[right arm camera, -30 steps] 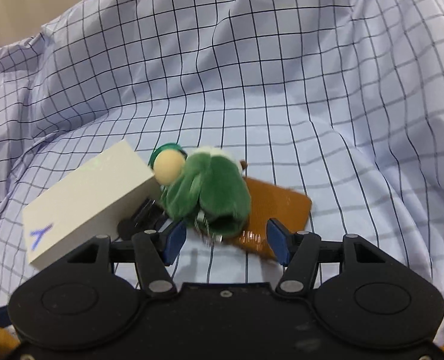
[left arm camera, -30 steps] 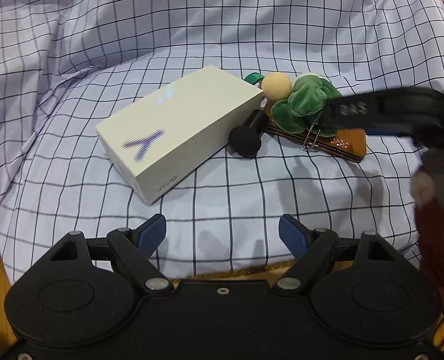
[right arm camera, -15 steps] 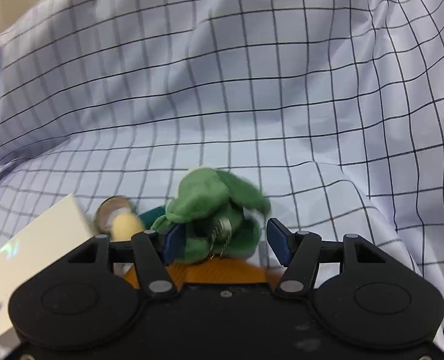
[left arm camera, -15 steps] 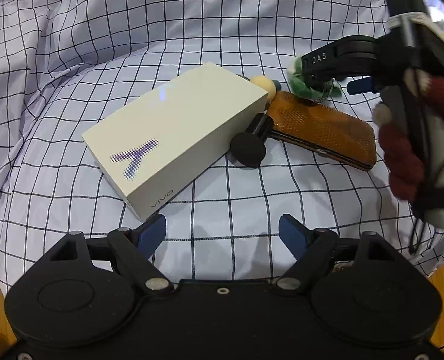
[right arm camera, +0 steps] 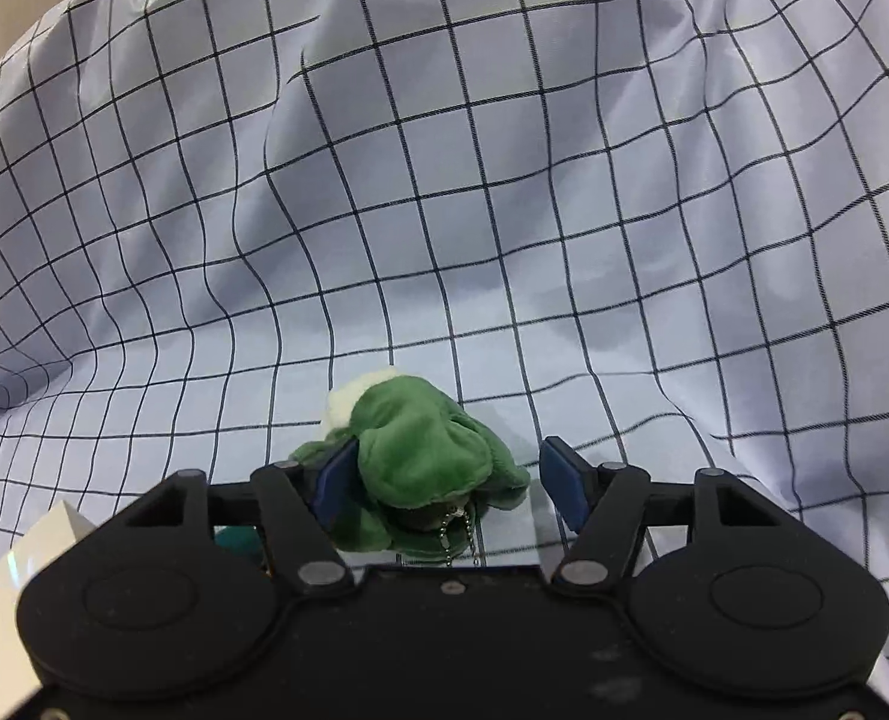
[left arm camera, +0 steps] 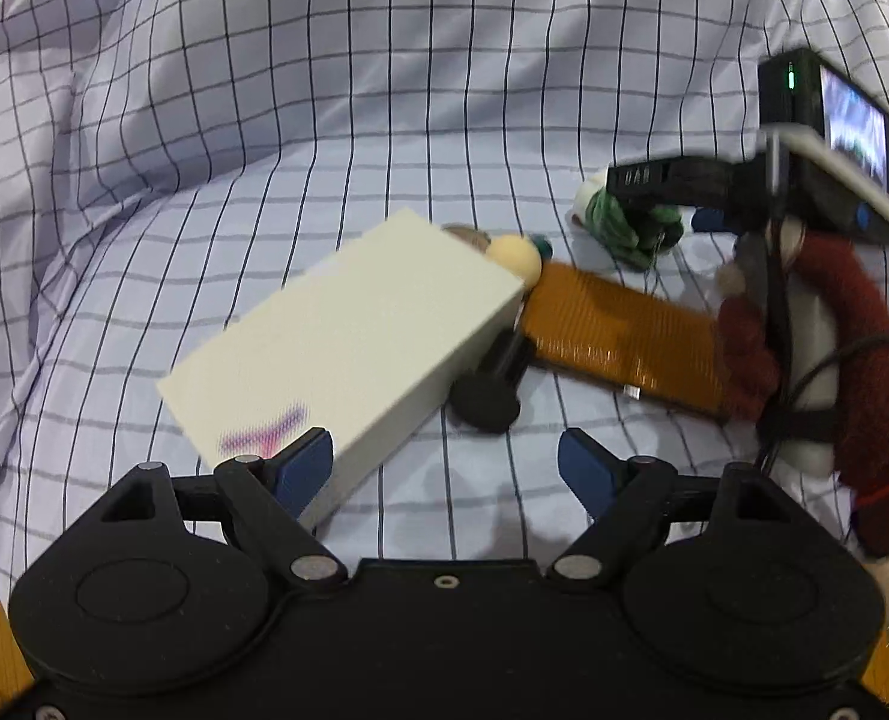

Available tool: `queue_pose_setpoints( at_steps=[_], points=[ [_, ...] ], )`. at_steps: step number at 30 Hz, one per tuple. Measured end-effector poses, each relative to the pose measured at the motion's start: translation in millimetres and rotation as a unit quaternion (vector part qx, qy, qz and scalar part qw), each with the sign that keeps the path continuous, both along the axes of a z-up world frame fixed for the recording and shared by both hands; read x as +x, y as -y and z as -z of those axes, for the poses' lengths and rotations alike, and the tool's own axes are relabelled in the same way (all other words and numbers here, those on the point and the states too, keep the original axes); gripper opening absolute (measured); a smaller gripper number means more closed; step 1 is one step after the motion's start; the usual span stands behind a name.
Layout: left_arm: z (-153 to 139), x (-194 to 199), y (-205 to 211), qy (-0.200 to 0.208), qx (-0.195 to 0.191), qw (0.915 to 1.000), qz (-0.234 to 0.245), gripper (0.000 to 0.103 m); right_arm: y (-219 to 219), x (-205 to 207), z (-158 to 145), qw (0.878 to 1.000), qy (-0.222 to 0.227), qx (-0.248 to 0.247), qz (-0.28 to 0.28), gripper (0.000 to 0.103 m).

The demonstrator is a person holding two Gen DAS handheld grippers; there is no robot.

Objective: Organize soft objects
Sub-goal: 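Grasp the green plush turtle with the right tool, then grasp the small green tape roll with the left tool while the right tool holds the turtle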

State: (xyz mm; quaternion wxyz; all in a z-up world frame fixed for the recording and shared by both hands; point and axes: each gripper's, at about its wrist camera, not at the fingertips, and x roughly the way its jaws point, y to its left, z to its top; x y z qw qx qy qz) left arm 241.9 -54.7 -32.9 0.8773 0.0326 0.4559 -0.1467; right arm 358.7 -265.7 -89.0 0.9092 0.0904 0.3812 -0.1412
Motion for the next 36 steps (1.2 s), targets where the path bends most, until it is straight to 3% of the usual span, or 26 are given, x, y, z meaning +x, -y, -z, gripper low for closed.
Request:
queue_pose_setpoints(
  at_steps=[9, 14, 25, 28, 36],
  points=[
    [-16, 54, 5, 0.001, -0.015, 0.9997, -0.021, 0.078, -8, -13, 20, 0.998, 0.044, -0.017, -0.029, 0.071],
    [-18, 94, 16, -0.023, -0.023, 0.9991, -0.028, 0.078, -7, -21, 23, 0.998, 0.06, -0.013, -0.028, 0.071],
    [16, 169, 61, -0.094, 0.022, 0.9949, -0.029, 0.078, -11, -34, 31, 0.997, 0.077, -0.024, -0.005, 0.072],
    [27, 176, 73, -0.097, 0.057, 0.9934, -0.021, 0.078, -12, -36, 32, 0.996, 0.08, -0.03, -0.004, 0.072],
    [44, 182, 88, -0.101, 0.1, 0.9898, -0.002, 0.078, -13, -38, 33, 0.996, 0.085, -0.029, -0.011, 0.072]
  ],
)
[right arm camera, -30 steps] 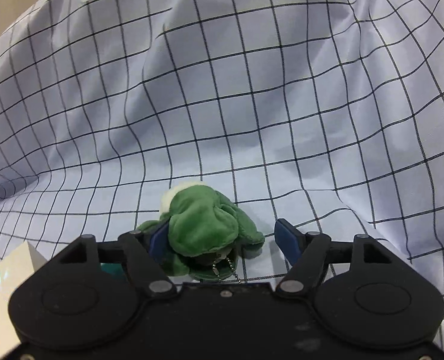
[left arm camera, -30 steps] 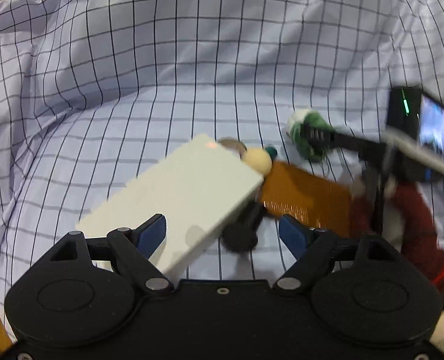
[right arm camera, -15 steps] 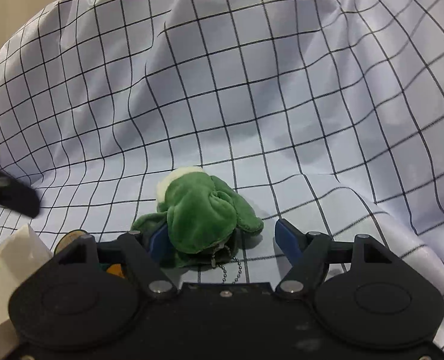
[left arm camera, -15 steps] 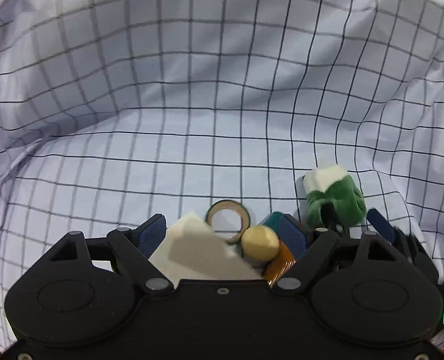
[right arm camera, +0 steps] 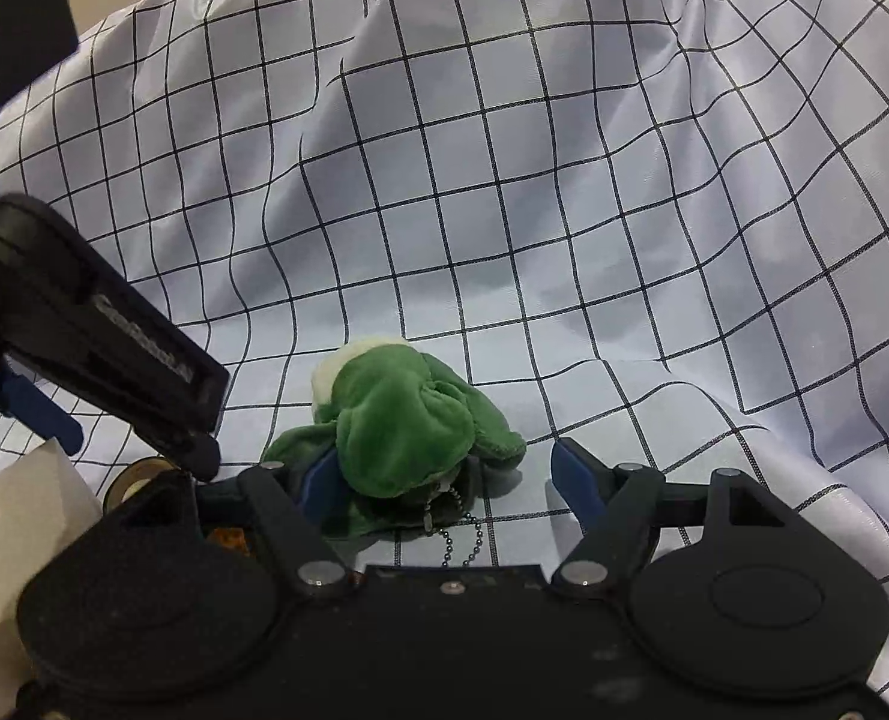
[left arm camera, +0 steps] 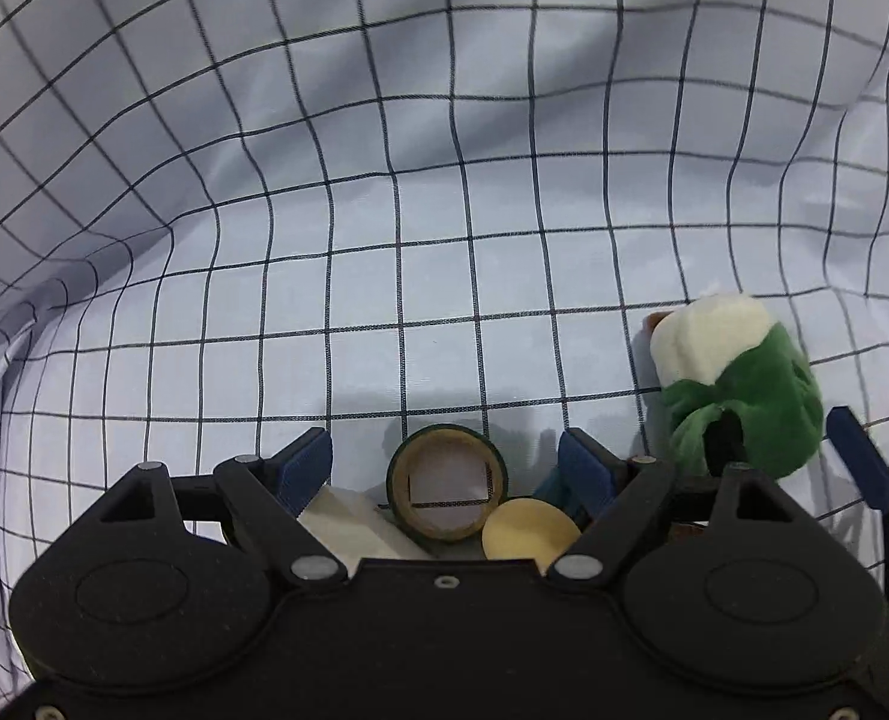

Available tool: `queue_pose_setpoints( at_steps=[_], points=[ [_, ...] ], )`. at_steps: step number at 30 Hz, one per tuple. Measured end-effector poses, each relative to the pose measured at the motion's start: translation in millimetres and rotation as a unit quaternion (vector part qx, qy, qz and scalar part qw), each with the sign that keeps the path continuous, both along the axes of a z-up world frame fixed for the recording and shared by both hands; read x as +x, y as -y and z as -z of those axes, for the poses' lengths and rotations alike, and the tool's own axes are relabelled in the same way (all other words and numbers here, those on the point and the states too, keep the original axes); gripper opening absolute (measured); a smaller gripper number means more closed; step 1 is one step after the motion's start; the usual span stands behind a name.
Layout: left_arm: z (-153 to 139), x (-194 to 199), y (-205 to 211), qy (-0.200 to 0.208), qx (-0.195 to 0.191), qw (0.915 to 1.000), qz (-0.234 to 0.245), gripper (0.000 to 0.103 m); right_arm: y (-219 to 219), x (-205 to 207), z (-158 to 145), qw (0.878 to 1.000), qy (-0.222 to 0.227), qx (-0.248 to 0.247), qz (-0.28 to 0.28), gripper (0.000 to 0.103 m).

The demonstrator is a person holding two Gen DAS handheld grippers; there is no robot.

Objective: Organize soft objects
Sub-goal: 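Grasp the small green tape roll with the left tool while the right tool holds the turtle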

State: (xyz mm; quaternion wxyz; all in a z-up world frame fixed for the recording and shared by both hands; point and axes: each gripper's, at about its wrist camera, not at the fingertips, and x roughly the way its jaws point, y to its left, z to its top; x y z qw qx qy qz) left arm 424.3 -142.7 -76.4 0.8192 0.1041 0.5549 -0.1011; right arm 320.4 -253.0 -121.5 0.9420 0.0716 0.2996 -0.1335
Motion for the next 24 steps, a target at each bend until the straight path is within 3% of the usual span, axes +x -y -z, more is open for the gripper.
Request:
queue_pose_setpoints(
  at_steps=[4, 5, 7, 9, 24],
  points=[
    [-1, 2, 4, -0.002, 0.006, 1.0, 0.004, 0.074, 0, 0, 0, 1.0, 0.001, -0.001, 0.001, 0.072],
    [-1, 2, 5, -0.002, 0.011, 0.9999, 0.006, 0.07, -1, 0, 0, 1.0, 0.001, -0.002, 0.001, 0.072],
    [0, 4, 7, -0.013, 0.017, 0.9997, 0.012, 0.054, -1, -1, -1, 1.0, 0.002, -0.003, 0.001, 0.072],
    [3, 6, 6, -0.031, 0.009, 0.9995, 0.007, 0.049, -1, 0, -1, 1.0, 0.002, -0.003, 0.001, 0.073],
    [3, 41, -11, -0.011, -0.009, 0.9996, -0.026, 0.046, -1, 0, -1, 1.0, 0.001, -0.003, 0.001, 0.073]
  ],
)
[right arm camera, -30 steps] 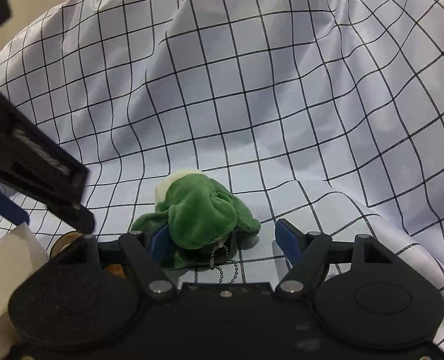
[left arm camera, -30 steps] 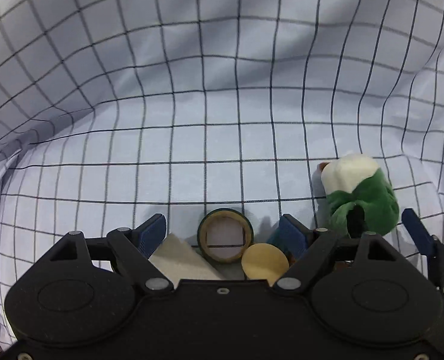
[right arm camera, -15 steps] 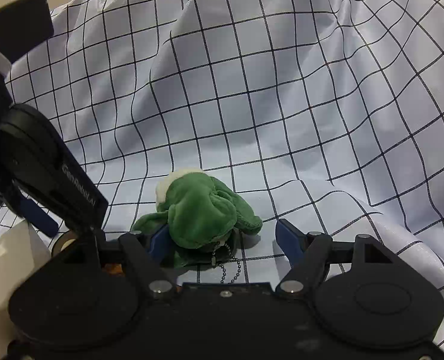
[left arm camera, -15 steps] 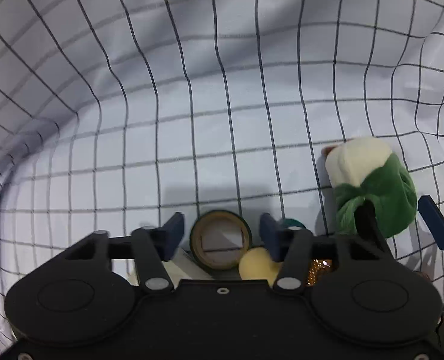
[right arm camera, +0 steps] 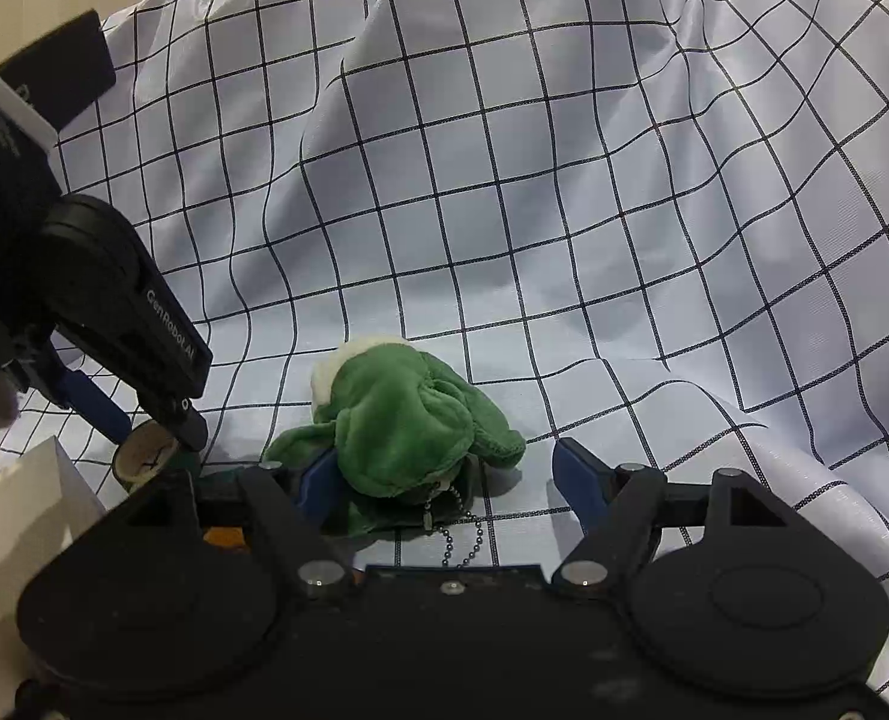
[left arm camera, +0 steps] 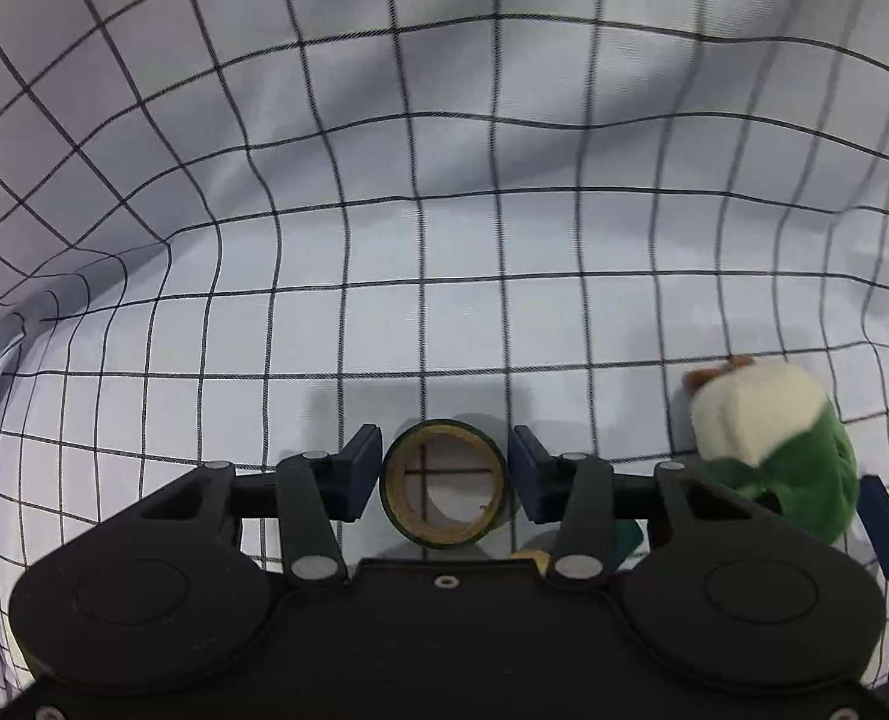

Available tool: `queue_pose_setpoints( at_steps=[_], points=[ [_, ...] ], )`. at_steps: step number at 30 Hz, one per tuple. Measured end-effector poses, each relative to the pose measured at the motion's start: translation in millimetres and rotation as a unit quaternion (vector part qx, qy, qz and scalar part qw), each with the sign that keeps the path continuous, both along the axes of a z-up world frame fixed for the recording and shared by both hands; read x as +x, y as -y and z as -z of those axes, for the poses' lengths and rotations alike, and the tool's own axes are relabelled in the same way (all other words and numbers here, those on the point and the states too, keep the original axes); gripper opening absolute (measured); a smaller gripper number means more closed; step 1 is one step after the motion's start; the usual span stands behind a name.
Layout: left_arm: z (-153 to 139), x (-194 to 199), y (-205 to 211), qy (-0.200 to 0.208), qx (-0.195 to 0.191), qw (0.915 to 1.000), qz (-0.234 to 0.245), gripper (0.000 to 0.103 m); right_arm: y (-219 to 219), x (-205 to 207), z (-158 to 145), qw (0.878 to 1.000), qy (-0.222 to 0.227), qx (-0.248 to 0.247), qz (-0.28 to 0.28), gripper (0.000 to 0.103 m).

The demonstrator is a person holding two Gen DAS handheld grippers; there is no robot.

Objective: Organize soft objects
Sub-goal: 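Grasp the small green tape roll with the left tool while the right tool holds the turtle, then carry the tape roll with the left tool while the right tool carries the turtle to the basket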

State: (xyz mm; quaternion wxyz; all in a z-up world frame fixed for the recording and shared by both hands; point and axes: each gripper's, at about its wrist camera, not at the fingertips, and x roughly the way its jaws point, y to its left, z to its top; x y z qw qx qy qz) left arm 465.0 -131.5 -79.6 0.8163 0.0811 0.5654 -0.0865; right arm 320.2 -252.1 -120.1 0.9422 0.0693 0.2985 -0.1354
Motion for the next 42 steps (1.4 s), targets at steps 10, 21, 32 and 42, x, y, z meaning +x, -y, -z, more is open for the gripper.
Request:
queue_pose_setpoints(
  at_steps=[10, 21, 32, 42],
  points=[
    [19, 5, 2, 0.003, 0.025, 0.9996, 0.013, 0.064, 0, 1, 0, 1.0, -0.004, 0.0, -0.001, 0.076],
    [14, -12, -7, 0.007, -0.004, 0.9999, 0.007, 0.047, 5, 16, -2, 0.998, -0.054, 0.017, -0.023, 0.088],
    [-20, -18, -43, 0.043, -0.047, 0.9979, -0.008, 0.047, 2, 35, -40, 0.997, -0.044, 0.031, -0.055, 0.101],
    [-41, -28, -74, 0.067, -0.076, 0.9946, -0.022, 0.047, -7, 78, -14, 0.99, -0.127, -0.016, -0.062, 0.096]
  ],
)
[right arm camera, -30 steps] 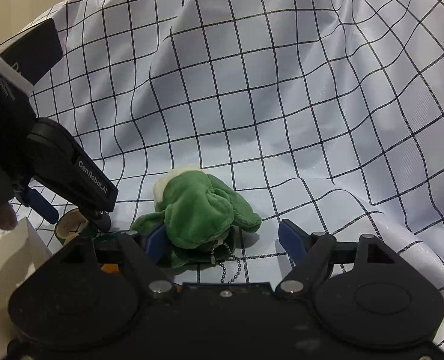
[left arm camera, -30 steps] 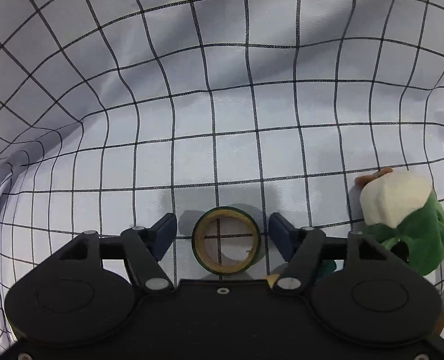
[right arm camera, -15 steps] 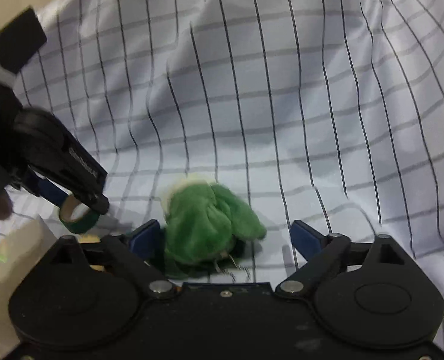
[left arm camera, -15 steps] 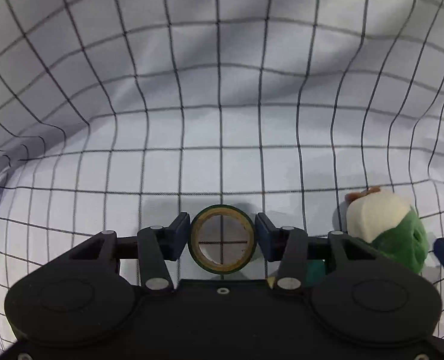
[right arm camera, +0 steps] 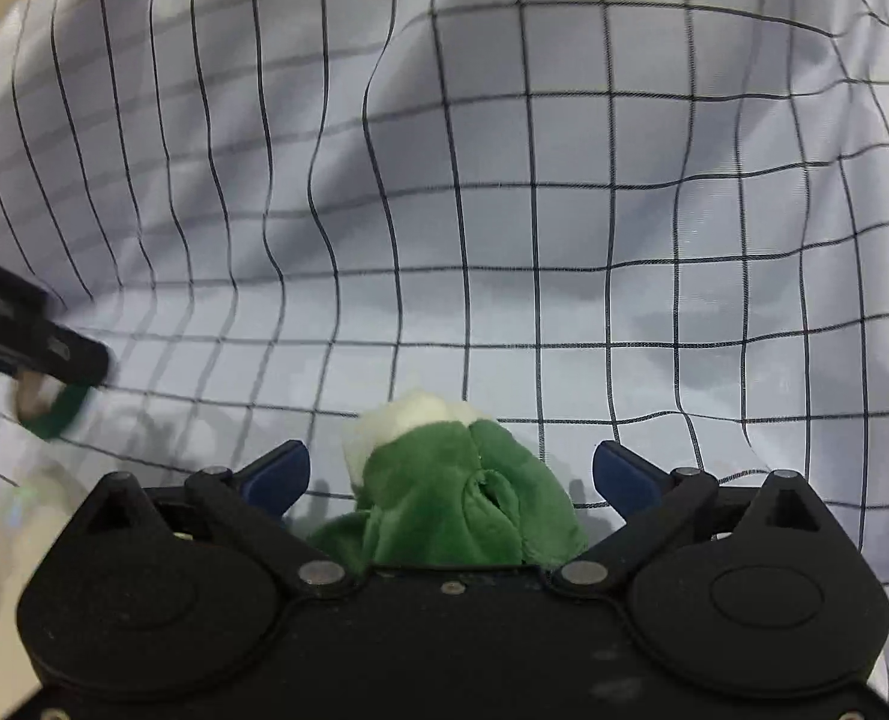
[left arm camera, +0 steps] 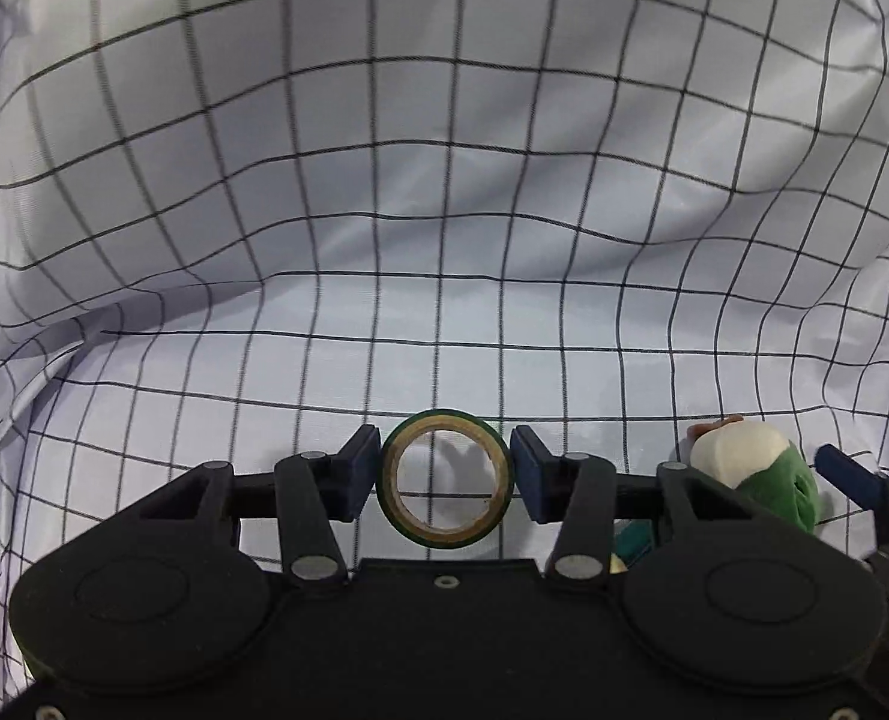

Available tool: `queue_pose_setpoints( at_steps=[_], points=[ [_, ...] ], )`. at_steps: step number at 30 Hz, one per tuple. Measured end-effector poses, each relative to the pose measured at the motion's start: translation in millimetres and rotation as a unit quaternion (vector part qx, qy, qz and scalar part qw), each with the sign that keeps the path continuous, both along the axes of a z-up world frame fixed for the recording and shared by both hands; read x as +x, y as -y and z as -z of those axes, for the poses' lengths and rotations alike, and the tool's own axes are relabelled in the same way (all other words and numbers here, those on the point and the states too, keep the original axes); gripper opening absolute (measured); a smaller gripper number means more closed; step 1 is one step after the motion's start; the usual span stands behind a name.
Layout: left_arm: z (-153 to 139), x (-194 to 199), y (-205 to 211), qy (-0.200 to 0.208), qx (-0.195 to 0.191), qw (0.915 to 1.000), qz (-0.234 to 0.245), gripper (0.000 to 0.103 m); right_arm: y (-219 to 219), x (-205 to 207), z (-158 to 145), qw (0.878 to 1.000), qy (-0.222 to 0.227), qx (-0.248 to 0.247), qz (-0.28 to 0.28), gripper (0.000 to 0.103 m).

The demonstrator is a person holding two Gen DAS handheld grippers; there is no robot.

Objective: Organize soft objects
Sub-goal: 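Carry the tape roll with the left tool while the right tool carries the turtle to the basket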

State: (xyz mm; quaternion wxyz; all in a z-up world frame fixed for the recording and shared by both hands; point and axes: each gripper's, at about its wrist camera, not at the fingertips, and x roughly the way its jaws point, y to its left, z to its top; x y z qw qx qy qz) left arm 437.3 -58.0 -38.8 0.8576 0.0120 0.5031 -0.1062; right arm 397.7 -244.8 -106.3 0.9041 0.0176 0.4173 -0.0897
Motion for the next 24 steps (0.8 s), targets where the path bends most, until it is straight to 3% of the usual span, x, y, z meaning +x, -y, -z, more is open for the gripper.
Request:
queue_pose_setpoints(
  at_steps=[3, 4, 6, 10, 15, 24],
  points=[
    [-3, -2, -5, 0.005, -0.005, 1.0, -0.002, 0.047, 6, 9, 9, 0.999, -0.038, 0.024, 0.012, 0.078],
    [-3, -3, -6, 0.006, -0.005, 1.0, -0.002, 0.047, 10, 12, 12, 0.998, -0.052, 0.039, 0.017, 0.078],
    [-3, -3, -7, 0.008, -0.004, 0.9999, -0.004, 0.047, 13, 14, 11, 0.997, -0.055, 0.045, 0.025, 0.066],
    [-3, -4, -11, 0.01, -0.01, 0.9999, -0.01, 0.047, 20, 18, 4, 0.996, -0.063, 0.059, 0.027, 0.062],
    [-11, -11, -21, 0.016, -0.024, 0.9994, -0.018, 0.047, 30, 19, -16, 0.996, -0.039, 0.068, 0.047, 0.062],
    [-40, -48, -45, 0.035, -0.055, 0.9976, -0.024, 0.047, 24, -13, -63, 0.995, -0.005, 0.088, 0.046, 0.062]
  ],
)
